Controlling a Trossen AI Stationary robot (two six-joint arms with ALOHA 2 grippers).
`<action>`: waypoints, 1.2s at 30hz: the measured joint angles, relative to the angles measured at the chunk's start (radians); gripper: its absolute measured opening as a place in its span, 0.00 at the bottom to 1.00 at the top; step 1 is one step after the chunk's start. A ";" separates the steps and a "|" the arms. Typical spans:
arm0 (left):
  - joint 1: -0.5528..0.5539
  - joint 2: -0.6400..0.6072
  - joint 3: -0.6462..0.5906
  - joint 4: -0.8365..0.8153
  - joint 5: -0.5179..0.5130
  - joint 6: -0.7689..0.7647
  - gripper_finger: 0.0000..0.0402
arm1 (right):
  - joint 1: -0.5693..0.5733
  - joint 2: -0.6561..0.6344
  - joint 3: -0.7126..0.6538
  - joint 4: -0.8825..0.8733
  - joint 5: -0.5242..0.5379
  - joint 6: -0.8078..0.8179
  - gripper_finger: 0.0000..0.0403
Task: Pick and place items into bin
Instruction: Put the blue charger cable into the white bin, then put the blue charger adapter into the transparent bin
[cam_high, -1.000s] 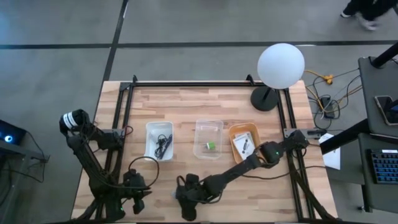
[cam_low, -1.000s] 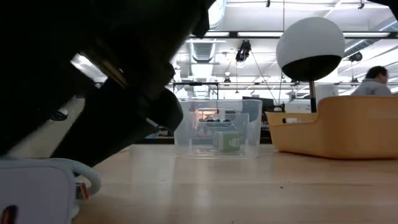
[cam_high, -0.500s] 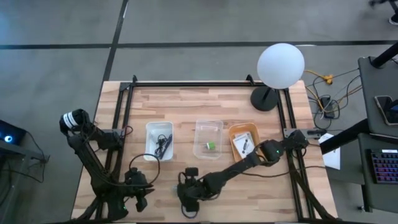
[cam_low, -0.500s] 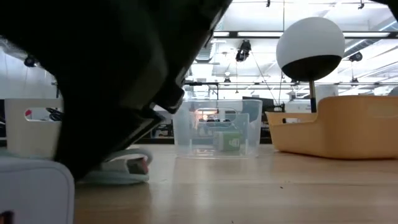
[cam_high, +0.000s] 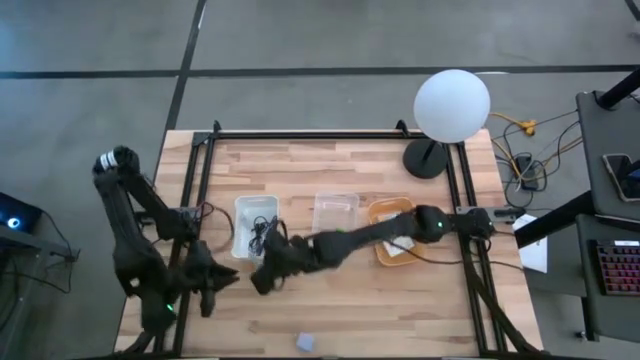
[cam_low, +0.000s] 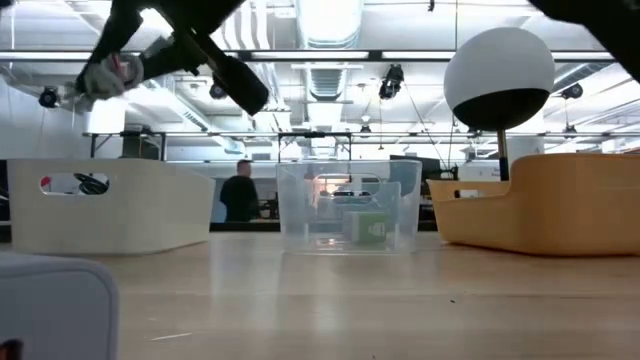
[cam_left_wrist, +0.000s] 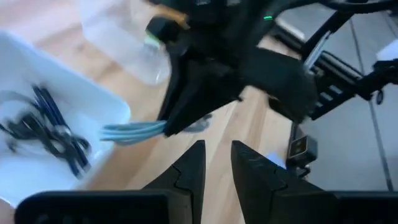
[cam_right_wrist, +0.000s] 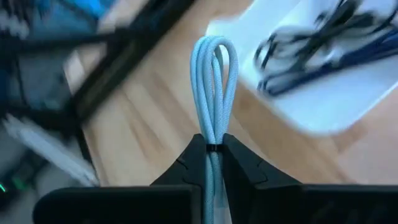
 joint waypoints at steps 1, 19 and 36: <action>-0.002 -0.032 0.012 -0.028 -0.006 0.030 0.15 | -0.017 0.000 0.016 -0.001 0.000 0.032 0.04; -0.002 -0.343 0.067 -0.067 -0.118 0.508 0.15 | -0.235 0.088 0.023 0.115 -0.056 0.097 0.43; -0.002 -0.324 0.024 -0.084 -0.064 0.508 0.15 | -0.054 -0.185 0.031 -0.460 -0.205 -0.502 0.52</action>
